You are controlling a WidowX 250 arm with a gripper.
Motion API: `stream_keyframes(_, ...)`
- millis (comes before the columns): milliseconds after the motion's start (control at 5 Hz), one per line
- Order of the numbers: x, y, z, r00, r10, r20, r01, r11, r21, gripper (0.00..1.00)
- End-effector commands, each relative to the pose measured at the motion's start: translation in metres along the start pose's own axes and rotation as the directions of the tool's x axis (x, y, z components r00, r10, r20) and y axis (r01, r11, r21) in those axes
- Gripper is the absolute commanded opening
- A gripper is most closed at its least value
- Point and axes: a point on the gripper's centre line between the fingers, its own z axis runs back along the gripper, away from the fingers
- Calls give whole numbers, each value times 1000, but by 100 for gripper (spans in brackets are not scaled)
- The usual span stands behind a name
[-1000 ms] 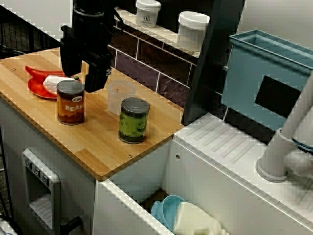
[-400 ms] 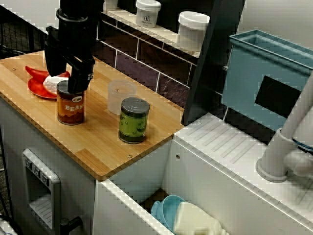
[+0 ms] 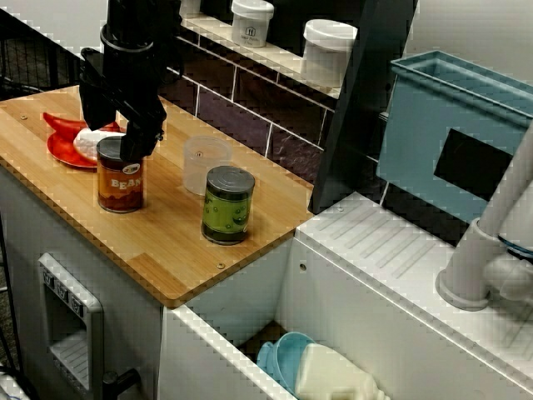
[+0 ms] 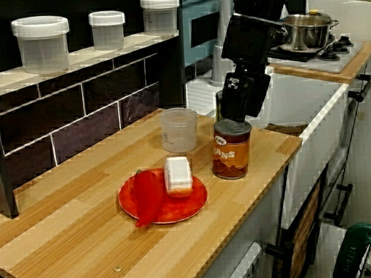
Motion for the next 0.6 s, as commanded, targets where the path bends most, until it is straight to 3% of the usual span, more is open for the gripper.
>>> stream_keyframes(0, 15, 5, 4, 999, 37, 37, -37, 999, 8, 100)
stream_keyframes(400, 11, -8, 0, 999, 34, 36, -34, 999, 2, 100)
